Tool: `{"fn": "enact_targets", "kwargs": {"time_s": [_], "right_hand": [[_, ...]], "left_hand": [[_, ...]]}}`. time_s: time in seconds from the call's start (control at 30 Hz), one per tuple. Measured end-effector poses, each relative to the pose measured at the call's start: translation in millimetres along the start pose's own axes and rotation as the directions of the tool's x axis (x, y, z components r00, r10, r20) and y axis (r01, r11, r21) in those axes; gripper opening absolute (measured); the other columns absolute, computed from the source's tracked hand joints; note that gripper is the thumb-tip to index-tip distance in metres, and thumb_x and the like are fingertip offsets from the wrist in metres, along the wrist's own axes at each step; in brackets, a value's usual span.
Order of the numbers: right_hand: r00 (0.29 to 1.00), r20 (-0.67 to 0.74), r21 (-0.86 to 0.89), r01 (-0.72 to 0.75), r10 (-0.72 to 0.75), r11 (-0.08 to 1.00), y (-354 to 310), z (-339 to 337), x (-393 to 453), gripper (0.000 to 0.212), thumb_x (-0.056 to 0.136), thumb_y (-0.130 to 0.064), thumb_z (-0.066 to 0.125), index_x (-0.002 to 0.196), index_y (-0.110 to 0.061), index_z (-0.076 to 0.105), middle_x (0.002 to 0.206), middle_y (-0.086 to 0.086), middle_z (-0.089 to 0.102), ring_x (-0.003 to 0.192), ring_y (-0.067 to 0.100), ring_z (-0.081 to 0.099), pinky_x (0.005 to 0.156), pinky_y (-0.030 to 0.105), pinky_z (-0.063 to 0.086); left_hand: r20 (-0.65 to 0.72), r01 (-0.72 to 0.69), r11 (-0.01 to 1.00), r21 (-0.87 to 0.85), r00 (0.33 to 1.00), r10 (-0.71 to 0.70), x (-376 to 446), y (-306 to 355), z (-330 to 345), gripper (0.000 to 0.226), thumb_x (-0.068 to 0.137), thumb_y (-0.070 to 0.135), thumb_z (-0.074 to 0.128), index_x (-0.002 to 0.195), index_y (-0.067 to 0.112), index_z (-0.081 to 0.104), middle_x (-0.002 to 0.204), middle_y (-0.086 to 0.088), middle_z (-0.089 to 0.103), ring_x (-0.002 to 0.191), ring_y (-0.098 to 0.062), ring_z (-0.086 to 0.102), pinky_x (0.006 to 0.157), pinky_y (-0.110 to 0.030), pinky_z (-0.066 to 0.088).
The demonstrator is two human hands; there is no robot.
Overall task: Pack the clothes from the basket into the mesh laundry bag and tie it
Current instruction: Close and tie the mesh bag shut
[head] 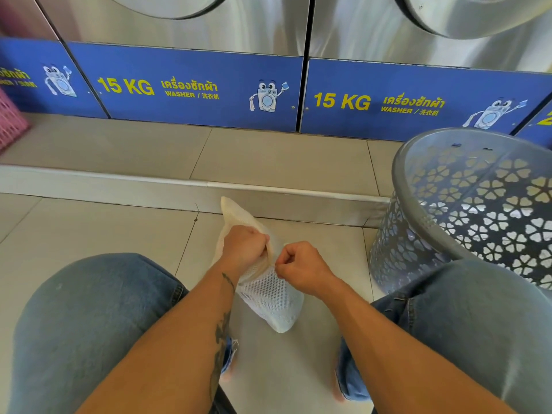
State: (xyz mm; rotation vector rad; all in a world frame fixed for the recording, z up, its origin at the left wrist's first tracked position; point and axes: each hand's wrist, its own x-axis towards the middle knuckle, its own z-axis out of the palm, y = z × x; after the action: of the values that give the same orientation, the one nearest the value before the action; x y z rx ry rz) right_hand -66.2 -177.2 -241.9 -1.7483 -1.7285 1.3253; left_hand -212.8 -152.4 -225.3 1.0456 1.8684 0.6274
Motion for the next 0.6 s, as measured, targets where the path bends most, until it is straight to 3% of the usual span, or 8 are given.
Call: {"fn": "enact_targets", "kwargs": {"time_s": [0.13,0.23,0.37,0.5,0.6], "right_hand": [[0.999,0.053,-0.032,-0.004,0.006,0.999,3.4,8.4,-3.8,0.012,0.075,0.0,0.062,0.076,-0.007,0.072,0.077,0.005,0.075,0.074,0.017,0.072,0.071,0.038,0.061],[0.997,0.08,-0.016,0.004,-0.003,1.0,-1.3,11.5,-5.8,0.011,0.076,0.001,0.061,0.076,-0.004,0.071,0.071,0.002,0.072,0.066,0.012,0.066,0.064,0.033,0.059],[0.994,0.106,-0.042,0.023,-0.019,0.999,-3.3,19.0,-12.9,0.013,0.08,0.0,0.058,0.081,-0.004,0.07,0.075,0.004,0.071,0.062,0.01,0.063,0.056,0.024,0.054],[0.998,0.061,-0.009,-0.024,0.024,1.0,6.4,20.0,-11.5,0.013,0.079,-0.003,0.058,0.081,-0.004,0.07,0.082,0.011,0.075,0.065,0.013,0.064,0.062,0.034,0.058],[0.998,-0.043,0.064,-0.043,0.046,0.997,4.0,18.8,-8.0,0.012,0.079,-0.004,0.058,0.078,-0.009,0.07,0.074,0.002,0.07,0.063,0.011,0.062,0.059,0.029,0.056]], "left_hand": [[-0.014,0.016,1.0,-0.013,1.0,-0.016,-1.3,-4.4,-0.3,0.017,0.079,0.026,0.065,0.068,0.014,0.066,0.082,-0.013,0.075,0.083,-0.031,0.072,0.079,-0.042,0.056],[-0.034,0.072,0.991,-0.109,0.997,-0.076,1.4,-4.4,-4.3,0.023,0.074,0.025,0.063,0.077,0.003,0.071,0.082,-0.013,0.076,0.083,-0.033,0.072,0.081,-0.046,0.058],[-0.053,0.137,0.971,-0.194,0.987,-0.15,3.7,-1.4,-4.6,0.022,0.08,0.017,0.063,0.088,-0.001,0.073,0.085,-0.014,0.076,0.074,-0.027,0.07,0.077,-0.038,0.058],[-0.004,0.074,0.997,-0.031,0.997,-0.074,0.4,0.2,-4.9,0.02,0.076,0.01,0.054,0.082,0.001,0.071,0.074,-0.01,0.068,0.064,-0.02,0.059,0.063,-0.032,0.05],[0.031,-0.055,0.986,0.155,0.998,0.051,-8.3,-3.0,-14.6,0.026,0.081,0.014,0.05,0.096,0.017,0.071,0.079,0.009,0.064,0.071,-0.013,0.057,0.066,-0.026,0.046]]}}
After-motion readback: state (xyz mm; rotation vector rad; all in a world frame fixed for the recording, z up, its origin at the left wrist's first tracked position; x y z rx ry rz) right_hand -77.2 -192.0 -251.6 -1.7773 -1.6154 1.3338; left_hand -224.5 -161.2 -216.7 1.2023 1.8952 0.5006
